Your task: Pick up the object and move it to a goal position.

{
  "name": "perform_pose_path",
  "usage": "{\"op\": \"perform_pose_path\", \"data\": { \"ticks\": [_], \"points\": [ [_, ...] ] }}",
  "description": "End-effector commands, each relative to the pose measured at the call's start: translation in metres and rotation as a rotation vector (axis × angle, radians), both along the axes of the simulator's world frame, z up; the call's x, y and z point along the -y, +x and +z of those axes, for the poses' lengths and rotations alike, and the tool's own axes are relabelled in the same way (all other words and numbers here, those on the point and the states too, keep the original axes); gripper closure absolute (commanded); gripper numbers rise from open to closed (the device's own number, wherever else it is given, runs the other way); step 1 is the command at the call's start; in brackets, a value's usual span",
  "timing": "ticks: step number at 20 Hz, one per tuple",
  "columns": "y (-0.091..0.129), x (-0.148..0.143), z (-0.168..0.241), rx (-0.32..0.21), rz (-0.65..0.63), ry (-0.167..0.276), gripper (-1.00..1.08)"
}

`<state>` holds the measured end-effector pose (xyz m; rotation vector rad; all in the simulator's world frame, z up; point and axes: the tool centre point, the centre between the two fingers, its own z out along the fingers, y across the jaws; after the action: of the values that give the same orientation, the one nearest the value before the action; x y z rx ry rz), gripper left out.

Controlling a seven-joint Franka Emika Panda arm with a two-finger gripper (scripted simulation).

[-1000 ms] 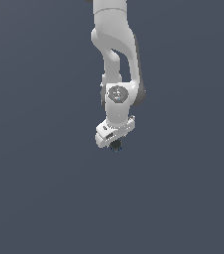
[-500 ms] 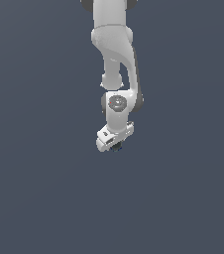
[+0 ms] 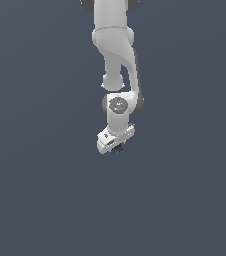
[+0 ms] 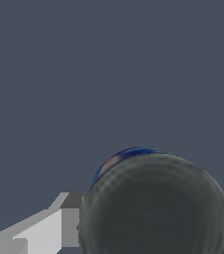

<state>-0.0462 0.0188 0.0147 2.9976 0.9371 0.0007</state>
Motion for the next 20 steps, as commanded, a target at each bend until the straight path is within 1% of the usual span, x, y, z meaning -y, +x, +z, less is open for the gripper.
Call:
{"op": "perform_pose_path", "data": {
  "ticks": [1, 6, 10, 15, 20],
  "points": [
    [0.000, -0.001, -0.001, -0.001, 0.001, 0.001, 1.08],
    [0.000, -0.001, 0.001, 0.000, 0.000, 0.000, 1.08],
    [0.005, -0.006, 0.008, 0.000, 0.000, 0.000, 1.08],
    [0.016, -0.021, 0.028, 0.000, 0.001, 0.000, 1.08],
    [0.033, -0.044, 0.057, 0.000, 0.001, 0.001, 1.08]
  ]
}}
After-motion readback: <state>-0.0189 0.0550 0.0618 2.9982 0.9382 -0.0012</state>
